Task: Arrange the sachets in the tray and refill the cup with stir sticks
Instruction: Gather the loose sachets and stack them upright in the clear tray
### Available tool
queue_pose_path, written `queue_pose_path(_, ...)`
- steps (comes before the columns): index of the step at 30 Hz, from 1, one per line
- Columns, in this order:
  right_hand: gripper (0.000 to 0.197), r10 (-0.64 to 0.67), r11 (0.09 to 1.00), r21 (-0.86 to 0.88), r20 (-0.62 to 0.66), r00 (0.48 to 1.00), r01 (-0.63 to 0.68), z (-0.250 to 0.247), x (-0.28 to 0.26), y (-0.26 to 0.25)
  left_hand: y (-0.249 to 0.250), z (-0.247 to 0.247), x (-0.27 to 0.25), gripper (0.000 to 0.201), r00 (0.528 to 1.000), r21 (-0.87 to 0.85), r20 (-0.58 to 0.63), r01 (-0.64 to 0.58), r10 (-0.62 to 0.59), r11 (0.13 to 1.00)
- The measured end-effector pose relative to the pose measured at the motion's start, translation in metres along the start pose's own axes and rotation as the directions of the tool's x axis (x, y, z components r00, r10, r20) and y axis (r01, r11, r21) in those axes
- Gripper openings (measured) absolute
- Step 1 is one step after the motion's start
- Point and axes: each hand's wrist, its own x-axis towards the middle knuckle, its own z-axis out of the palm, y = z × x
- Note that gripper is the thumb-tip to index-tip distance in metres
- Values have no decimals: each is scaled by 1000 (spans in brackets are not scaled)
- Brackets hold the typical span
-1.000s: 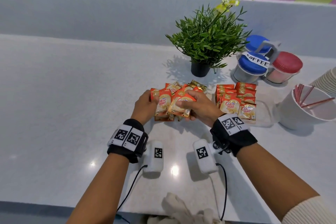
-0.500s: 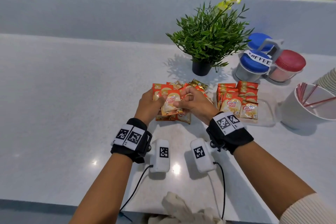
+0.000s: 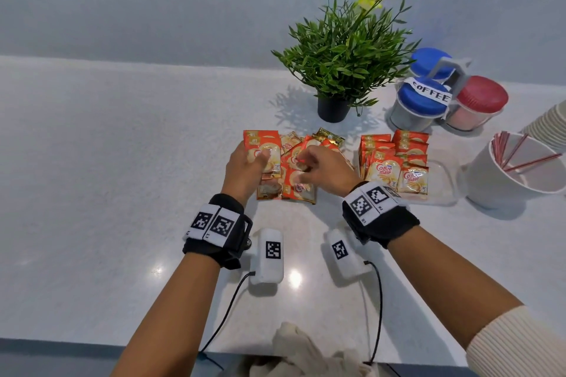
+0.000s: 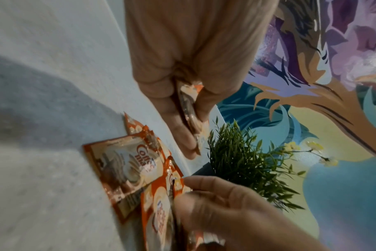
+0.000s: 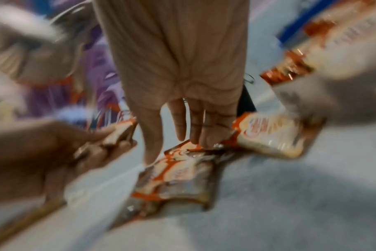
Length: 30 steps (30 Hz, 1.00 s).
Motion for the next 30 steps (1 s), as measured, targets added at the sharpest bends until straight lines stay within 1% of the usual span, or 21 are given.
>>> queue_pose_path(1,49,11,987,-163,53,999,-2,1,1,1,-1,-2,0,38,1000,-6,-9,5,-5,1000)
queue_pose_path(2,58,30,965,-263,95,995,-4,3,1,1,-1,-2,0,41,1000,-9,-11,0,0,1000)
queue_pose_path(4,64,54,940,-341,135,989,-5,8,0,1,-4,-2,-1,45,1000,-15,-7,-12,12,1000)
queue_pose_path(7,62,103,936,-349,122,987,-54,14,0,5,-8,-2,-3,55,1000,-24,-8,-21,21,999)
queue_pose_path(8,57,109,933,-356,117,987,-60,14,0,7,-10,-2,-3,57,1000,-26,-7,-25,25,999)
queue_pose_path(9,48,98,930,-365,119,988,-48,14,-2,7,-11,-3,-4,57,1000,-29,-8,-26,26,999)
queue_pose_path(10,34,70,937,-349,115,991,-25,13,-1,9,-13,-4,-4,54,1000,-28,-17,-23,22,999)
queue_pose_path(11,20,42,957,-289,107,993,-9,10,-2,10,-15,-5,-4,51,999,-34,-33,-17,16,999)
queue_pose_path(12,16,15,977,-215,88,996,4,7,-3,11,-16,-5,-3,48,999,-42,-49,-14,12,999)
queue_pose_path(14,27,-39,998,-48,33,999,40,-1,-6,10,-19,-5,-2,50,997,-54,-71,-17,13,998)
queue_pose_path(16,28,-71,987,142,-35,997,76,-10,-11,7,-18,-1,-2,50,997,-52,-75,-14,10,999)
queue_pose_path(18,23,-69,941,325,-93,993,96,-17,-19,2,-13,7,-6,43,998,-83,-64,-2,-3,997)
queue_pose_path(21,24,-23,837,541,-107,994,78,-20,-28,-3,-5,23,-11,50,999,-89,-38,-16,13,996)
queue_pose_path(22,23,-18,817,572,-104,994,75,-19,-29,-3,-2,29,-13,48,999,-86,-29,-19,17,996)
queue_pose_path(23,19,-17,818,570,-109,994,76,-17,-28,-3,0,35,-15,42,1000,-88,-16,-18,16,996)
queue_pose_path(24,19,-9,836,543,-134,991,81,-16,-27,-3,5,41,-18,35,1000,-93,4,-22,23,995)
queue_pose_path(25,24,4,856,510,-163,987,81,-15,-28,-2,8,48,-21,34,999,-98,28,-20,23,995)
queue_pose_path(28,40,20,887,455,-202,979,75,-11,-29,7,13,64,-29,40,996,-96,90,-16,25,995)
queue_pose_path(29,43,19,886,456,-209,978,81,-11,-31,9,13,67,-30,42,994,-88,106,-15,25,996)
queue_pose_path(30,43,31,882,466,-213,977,73,-13,-34,10,12,70,-30,43,993,-82,114,-24,33,996)
